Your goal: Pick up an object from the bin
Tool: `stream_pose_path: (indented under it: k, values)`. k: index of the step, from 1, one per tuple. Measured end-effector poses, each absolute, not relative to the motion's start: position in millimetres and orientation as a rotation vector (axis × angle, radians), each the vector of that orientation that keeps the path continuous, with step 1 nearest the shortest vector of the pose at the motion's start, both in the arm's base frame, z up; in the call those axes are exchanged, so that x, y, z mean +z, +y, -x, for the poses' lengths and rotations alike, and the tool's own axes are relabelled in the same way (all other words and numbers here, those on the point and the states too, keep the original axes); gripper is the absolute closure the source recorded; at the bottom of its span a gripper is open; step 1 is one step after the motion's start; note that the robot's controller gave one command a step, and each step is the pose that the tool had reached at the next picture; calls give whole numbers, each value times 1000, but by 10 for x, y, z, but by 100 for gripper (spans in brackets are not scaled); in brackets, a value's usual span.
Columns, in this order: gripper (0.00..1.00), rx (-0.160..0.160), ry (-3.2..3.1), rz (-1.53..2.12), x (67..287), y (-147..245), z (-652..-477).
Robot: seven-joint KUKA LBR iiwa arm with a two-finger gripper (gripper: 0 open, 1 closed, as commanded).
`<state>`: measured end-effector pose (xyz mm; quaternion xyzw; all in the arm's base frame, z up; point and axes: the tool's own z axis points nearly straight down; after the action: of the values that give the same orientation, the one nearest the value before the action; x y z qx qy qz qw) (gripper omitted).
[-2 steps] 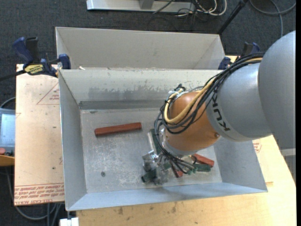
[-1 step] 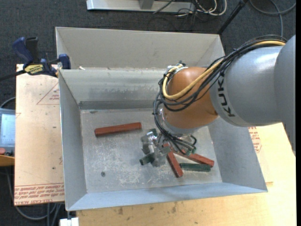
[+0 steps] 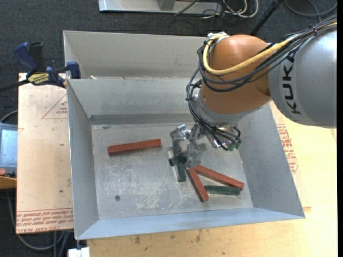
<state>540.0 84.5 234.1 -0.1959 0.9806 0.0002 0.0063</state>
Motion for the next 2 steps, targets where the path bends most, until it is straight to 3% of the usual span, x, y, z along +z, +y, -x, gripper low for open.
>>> stream_pose_path:
  k: [1,2]
  values:
    - [100,4,2632,1718,1487,651,-5593]
    - [100,9,2630,1720,1615,1117,-5042]
